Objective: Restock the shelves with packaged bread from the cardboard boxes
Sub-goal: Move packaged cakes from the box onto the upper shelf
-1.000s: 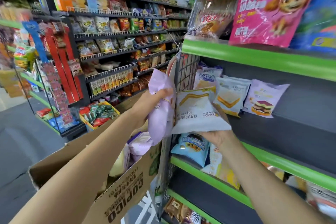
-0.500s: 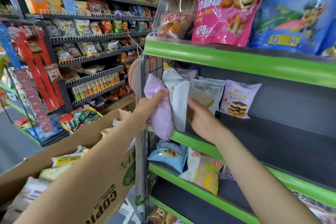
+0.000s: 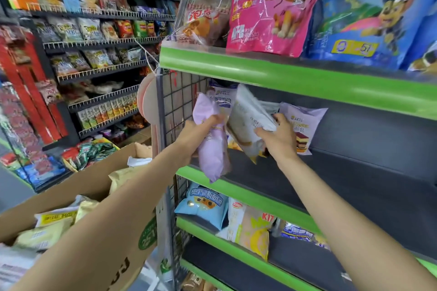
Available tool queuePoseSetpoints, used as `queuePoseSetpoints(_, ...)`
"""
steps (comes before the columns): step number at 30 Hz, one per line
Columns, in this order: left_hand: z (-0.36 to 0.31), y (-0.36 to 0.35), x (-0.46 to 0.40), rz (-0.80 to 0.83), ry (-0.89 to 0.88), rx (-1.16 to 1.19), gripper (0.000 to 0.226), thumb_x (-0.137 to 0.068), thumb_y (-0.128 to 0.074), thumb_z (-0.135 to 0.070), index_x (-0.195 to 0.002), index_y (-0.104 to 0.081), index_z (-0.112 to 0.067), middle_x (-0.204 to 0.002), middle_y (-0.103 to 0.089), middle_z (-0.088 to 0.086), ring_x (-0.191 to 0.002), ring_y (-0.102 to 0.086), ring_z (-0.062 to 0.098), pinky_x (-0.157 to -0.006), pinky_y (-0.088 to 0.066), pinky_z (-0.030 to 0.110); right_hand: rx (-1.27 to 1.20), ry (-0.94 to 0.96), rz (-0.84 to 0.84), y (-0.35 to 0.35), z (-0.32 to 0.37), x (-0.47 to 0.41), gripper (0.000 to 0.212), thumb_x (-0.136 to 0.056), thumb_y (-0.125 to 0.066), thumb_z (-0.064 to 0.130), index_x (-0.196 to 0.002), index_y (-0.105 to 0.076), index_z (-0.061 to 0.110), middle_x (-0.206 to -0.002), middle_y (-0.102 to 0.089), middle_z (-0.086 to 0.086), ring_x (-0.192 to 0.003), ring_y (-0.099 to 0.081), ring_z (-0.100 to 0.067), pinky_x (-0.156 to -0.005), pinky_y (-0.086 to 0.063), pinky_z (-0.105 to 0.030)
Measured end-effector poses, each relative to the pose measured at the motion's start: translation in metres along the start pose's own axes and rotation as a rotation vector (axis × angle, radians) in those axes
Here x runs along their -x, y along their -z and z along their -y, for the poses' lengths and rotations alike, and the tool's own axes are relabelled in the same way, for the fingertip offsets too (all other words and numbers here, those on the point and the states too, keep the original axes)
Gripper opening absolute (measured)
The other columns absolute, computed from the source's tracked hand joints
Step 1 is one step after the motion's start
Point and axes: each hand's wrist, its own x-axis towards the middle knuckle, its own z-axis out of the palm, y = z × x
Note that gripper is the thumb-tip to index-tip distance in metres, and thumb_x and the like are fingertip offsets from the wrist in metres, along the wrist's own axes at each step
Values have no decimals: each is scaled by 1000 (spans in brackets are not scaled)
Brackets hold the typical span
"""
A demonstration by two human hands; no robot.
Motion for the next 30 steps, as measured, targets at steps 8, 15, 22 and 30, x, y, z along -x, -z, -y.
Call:
queuePoseSetpoints(8, 6, 26, -12, 136, 48, 116, 61, -77, -58, -59, -114, -63, -11, -101, -71, 12, -93, -68, 28, -85, -54, 35, -158, -59, 99, 5, -22, -47, 21, -87, -65, 15, -103, -59, 2, -91, -63, -8, -61, -54, -11, -53, -44, -21)
queuePoseSetpoints(15, 13, 24, -16, 169, 59, 186, 52, -77, -57, -53, -108, -68, -13, -108, -70, 16, -101, -66, 31, -93, -49, 41, 40, -203, 46, -17, -58, -56, 31, -92, -58, 19, -116, -52, 1, -118, -60, -15, -101, -60, -28, -82, -47, -32)
queuePoseSetpoints(22, 17, 26, -22, 232, 78, 394, 43, -86, -44, -40, -105, -66, -9, -98, -72, 14, -82, -69, 27, -73, -57, 33, 342, 37, -80, -13, -45, -48, 76, -83, -68, 8, -145, -24, 9, -137, -31, -21, -127, -37, -34, -105, -32, -36)
queuePoseSetpoints(30, 19, 14, -25, 198, 103, 462, 39, -88, -41, -37, -99, -66, -9, -87, -73, 14, -74, -67, 28, -78, -53, 36, -115, 44, 460, -17, -2, -2, 38, -99, -42, 32, -136, -41, 19, -137, -48, 6, -121, -47, -9, -99, -36, -24)
